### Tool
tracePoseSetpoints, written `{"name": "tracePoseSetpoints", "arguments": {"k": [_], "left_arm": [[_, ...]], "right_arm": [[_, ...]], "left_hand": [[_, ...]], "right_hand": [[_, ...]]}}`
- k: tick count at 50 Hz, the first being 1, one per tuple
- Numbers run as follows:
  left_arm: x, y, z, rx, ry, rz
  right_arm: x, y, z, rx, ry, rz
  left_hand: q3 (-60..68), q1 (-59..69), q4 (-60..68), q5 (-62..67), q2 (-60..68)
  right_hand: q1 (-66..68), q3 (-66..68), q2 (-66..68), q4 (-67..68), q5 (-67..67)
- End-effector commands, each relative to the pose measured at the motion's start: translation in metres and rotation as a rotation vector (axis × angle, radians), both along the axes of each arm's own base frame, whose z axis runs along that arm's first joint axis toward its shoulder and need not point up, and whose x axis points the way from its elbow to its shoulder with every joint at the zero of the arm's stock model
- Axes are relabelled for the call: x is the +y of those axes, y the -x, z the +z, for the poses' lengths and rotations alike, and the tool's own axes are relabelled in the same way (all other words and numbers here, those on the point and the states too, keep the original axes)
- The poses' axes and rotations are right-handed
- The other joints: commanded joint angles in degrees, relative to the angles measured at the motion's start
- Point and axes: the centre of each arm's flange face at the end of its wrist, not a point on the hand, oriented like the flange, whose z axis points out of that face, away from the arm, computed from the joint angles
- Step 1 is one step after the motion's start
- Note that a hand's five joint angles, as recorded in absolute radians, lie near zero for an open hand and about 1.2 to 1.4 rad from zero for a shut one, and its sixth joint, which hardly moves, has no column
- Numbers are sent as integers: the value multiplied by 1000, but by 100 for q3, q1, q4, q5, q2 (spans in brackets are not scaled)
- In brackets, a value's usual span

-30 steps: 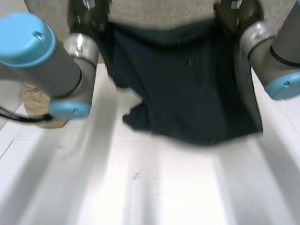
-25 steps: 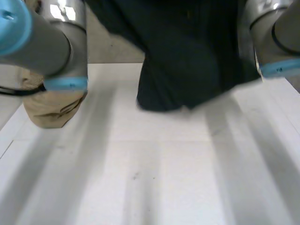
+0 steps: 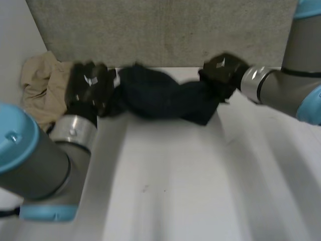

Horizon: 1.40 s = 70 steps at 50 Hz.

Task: Fold the laundry.

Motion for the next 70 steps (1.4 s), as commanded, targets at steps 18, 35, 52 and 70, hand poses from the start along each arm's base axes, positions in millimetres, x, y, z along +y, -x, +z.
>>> {"name": "tracePoseSetpoints", "arguments": {"k": [18,35,52,70], "left_arm": [[10,-1,-39,-80,-241,-21],[-38,8,-37,-48,-210,26],[-57,20,-41,-40,-193,27],[-68,21,-40,-29,-181,39]], "right_arm": [[26,20,-61,-11,-358,-168],[74,86,-35,-324,-279,-363],[127,93,-88,-333,-343,-300],[96,75,-134,-305,-320,-371]], "left_hand": [[1143,1421,1114,1391,1118],[1143,1421,1114,1391,1118],[1143,1421,1114,1391,1118],[1143,1421,1114,1391,1118]], "right_hand": [[-2600,-3720,-3712,-3779,-3594],[-3025,-4144,-4136,-4203,-4018],[-2098,-3217,-3209,-3276,-3091],[-2048,-3167,-3159,-3226,-3041]]}}
